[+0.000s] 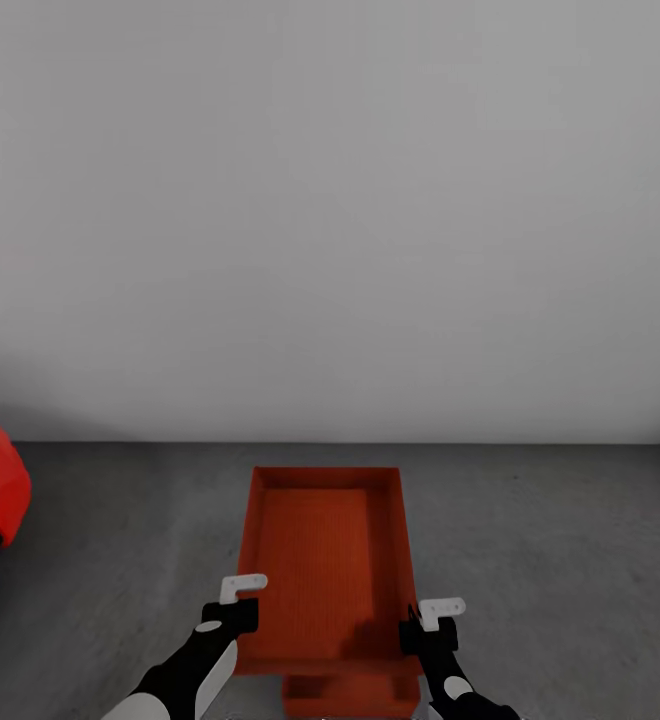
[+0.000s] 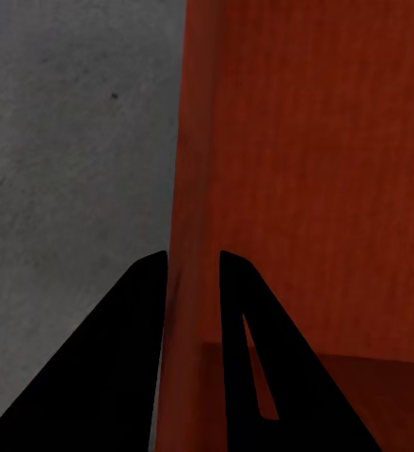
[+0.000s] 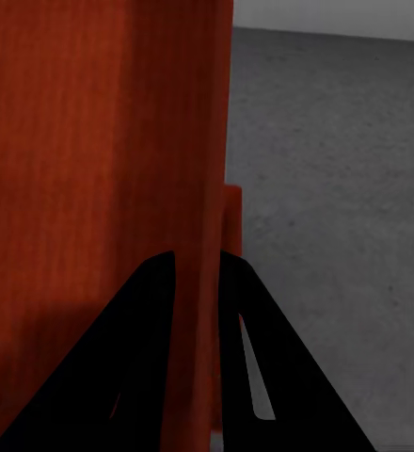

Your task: Move the two storage containers from the living room to the garage. In the garage, place one container on the floor and stack the other container on top of it (either order is fine).

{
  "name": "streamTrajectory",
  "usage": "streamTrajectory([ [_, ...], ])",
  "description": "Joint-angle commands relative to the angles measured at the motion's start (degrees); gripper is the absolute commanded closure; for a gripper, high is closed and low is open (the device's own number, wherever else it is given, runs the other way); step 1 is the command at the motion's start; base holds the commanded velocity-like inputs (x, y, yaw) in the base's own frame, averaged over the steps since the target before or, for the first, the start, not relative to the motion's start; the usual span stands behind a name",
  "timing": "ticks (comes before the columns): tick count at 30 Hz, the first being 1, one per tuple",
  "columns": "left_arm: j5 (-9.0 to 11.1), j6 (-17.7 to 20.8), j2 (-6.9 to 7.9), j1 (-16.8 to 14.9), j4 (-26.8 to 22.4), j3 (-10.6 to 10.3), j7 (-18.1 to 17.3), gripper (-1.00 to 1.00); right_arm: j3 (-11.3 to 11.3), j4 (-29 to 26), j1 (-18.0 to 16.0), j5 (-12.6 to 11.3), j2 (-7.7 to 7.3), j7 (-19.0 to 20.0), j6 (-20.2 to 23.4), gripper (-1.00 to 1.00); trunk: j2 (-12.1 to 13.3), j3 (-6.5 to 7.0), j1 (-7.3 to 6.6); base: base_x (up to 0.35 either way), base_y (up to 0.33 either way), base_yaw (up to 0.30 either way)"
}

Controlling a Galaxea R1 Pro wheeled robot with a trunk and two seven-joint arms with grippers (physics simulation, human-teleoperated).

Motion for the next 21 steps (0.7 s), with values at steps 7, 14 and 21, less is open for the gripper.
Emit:
streamTrajectory([
  [7,0.56,0.35,0.31,0.0,0.94,-0.69,0.89,1.0,-0.8,-0.05,-0.09,-0.64,-0.45,-3.45,-3.71,1.0,-0.06,-0.7,0.01,0.002,0.0,0.0],
  [14,0.56,0.31,0.31,0.0,0.94,-0.7,0.89,1.0,-0.8,-0.05,-0.09,-0.64,-0.45,-3.46,-3.71,1.0,-0.06,-1.33,0.01,0.0,0.0,0.0],
  [21,0.63,0.33,0.31,0.0,0.94,-0.72,0.89,1.0,-0.8,-0.05,-0.09,-0.64,-0.45,-3.42,-3.71,1.0,-0.06,-1.96,0.01,0.0,0.0,0.0],
])
